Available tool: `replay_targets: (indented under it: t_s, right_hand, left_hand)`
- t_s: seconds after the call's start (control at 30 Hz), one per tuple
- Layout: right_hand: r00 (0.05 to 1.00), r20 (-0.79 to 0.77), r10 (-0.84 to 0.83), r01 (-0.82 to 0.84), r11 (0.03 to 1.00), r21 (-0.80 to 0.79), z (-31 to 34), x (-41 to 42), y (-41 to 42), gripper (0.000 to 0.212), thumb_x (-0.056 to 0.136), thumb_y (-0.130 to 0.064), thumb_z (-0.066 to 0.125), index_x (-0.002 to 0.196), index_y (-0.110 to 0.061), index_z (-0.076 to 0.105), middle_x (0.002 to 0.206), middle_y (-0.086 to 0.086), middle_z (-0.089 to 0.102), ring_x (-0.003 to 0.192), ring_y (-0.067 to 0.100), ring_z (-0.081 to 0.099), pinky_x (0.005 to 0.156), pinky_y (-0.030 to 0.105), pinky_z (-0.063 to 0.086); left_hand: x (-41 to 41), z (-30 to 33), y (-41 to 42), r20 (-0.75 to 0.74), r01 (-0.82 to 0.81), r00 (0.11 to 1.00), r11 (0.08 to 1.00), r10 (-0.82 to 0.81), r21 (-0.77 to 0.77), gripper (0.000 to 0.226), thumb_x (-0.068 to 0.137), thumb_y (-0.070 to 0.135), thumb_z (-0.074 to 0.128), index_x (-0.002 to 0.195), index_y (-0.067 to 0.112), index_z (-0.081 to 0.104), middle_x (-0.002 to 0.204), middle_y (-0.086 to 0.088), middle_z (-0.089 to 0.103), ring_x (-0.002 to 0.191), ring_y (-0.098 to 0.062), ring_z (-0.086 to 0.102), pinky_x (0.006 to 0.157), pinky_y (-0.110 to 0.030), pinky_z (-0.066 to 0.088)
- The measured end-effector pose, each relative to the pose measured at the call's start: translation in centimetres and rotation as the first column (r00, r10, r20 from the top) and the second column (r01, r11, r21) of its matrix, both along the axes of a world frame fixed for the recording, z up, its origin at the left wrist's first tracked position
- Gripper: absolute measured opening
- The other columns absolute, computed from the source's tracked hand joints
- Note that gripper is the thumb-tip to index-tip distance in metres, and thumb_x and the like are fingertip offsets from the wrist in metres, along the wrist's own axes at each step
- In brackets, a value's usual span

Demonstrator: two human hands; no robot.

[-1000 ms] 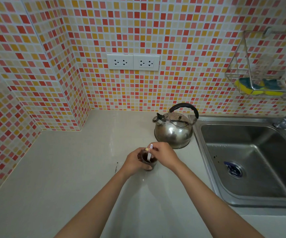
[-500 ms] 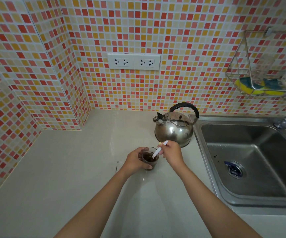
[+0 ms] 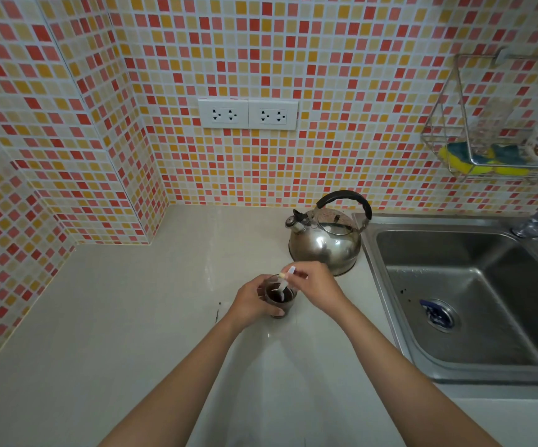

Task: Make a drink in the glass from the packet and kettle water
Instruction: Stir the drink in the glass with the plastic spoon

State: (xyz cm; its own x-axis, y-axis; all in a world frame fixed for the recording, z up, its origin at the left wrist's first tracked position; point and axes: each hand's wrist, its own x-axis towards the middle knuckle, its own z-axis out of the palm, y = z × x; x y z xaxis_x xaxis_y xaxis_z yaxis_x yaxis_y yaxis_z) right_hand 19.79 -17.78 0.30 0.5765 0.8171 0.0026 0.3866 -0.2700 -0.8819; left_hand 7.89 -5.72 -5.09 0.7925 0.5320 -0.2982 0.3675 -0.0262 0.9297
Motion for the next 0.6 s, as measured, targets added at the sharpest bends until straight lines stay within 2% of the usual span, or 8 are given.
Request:
replay_targets:
  t_s: [0.1, 0.17, 0.3, 0.4, 0.5, 0.6]
  right_hand:
    - [0.998, 0.059, -0.019, 0.023, 0.998, -0.061, -0.8, 0.1, -0.1, 0.019, 0.091, -0.022, 0.059, 0.083, -0.012, 0.073, 0.078, 0.011, 0.072, 0.068, 0.009, 0.058, 0.062, 0.023, 0.044]
    - [0.990, 0.059, -0.128, 0.132, 0.988, -0.082, -1.3, 0.3, 0.1, 0.020, 0.091, -0.019, 0.056, 0.082, -0.007, 0.070, 0.072, 0.012, 0.068, 0.067, 0.016, 0.058, 0.064, 0.028, 0.044]
    - [0.955, -0.107, -0.275, 0.267, 0.960, -0.088, -1.8, -0.2, 0.7, 0.017, 0.089, -0.008, 0.055, 0.083, 0.001, 0.068, 0.056, 0.003, 0.060, 0.052, 0.011, 0.053, 0.063, 0.032, 0.045]
    - [0.965, -0.096, -0.244, 0.241, 0.970, -0.042, -1.5, -0.7, 0.8, 0.013, 0.090, -0.012, 0.059, 0.085, -0.004, 0.069, 0.063, 0.004, 0.062, 0.055, 0.010, 0.053, 0.063, 0.028, 0.045]
    - [0.969, 0.063, -0.239, 0.244, 0.965, -0.094, -1.5, -0.5, 0.5, 0.020, 0.091, -0.018, 0.056, 0.081, -0.004, 0.067, 0.074, 0.010, 0.068, 0.070, 0.020, 0.061, 0.068, 0.032, 0.047]
    - [0.977, 0.025, -0.211, 0.212, 0.972, -0.102, -1.4, -0.6, 0.6, 0.025, 0.090, -0.016, 0.056, 0.067, -0.015, 0.064, 0.064, 0.000, 0.063, 0.061, 0.012, 0.058, 0.065, 0.030, 0.046]
  left_hand:
    - [0.0, 0.0, 0.0, -0.005, 0.003, 1.000, 1.000, -0.003, 0.006, 0.078, 0.048, -0.003, 0.087, 0.120, 0.015, 0.062, 0.116, -0.008, 0.070, 0.111, -0.027, 0.064, 0.097, -0.041, 0.054]
    - [0.0, 0.0, 0.0, -0.012, 0.005, 1.000, 1.000, -0.005, 0.014, 0.080, 0.049, -0.003, 0.087, 0.122, 0.015, 0.062, 0.119, -0.007, 0.068, 0.113, -0.026, 0.063, 0.099, -0.041, 0.053]
    - [0.0, 0.0, 0.0, -0.018, 0.006, 1.000, 1.000, -0.006, 0.010, 0.080, 0.049, -0.004, 0.087, 0.122, 0.015, 0.061, 0.120, -0.007, 0.068, 0.113, -0.026, 0.063, 0.098, -0.041, 0.053]
    - [0.0, 0.0, 0.0, -0.015, 0.015, 1.000, 1.000, -0.014, 0.014, 0.080, 0.049, -0.004, 0.087, 0.123, 0.014, 0.061, 0.119, -0.008, 0.068, 0.112, -0.027, 0.063, 0.098, -0.041, 0.053]
    - [0.0, 0.0, 0.0, -0.012, 0.007, 1.000, 1.000, -0.007, 0.013, 0.079, 0.051, -0.006, 0.086, 0.123, 0.012, 0.061, 0.119, -0.009, 0.068, 0.112, -0.027, 0.063, 0.098, -0.039, 0.053]
    - [0.0, 0.0, -0.1, -0.004, 0.004, 1.000, 1.000, -0.004, 0.010, 0.078, 0.052, -0.007, 0.085, 0.124, 0.012, 0.061, 0.119, -0.009, 0.068, 0.112, -0.027, 0.063, 0.096, -0.039, 0.054]
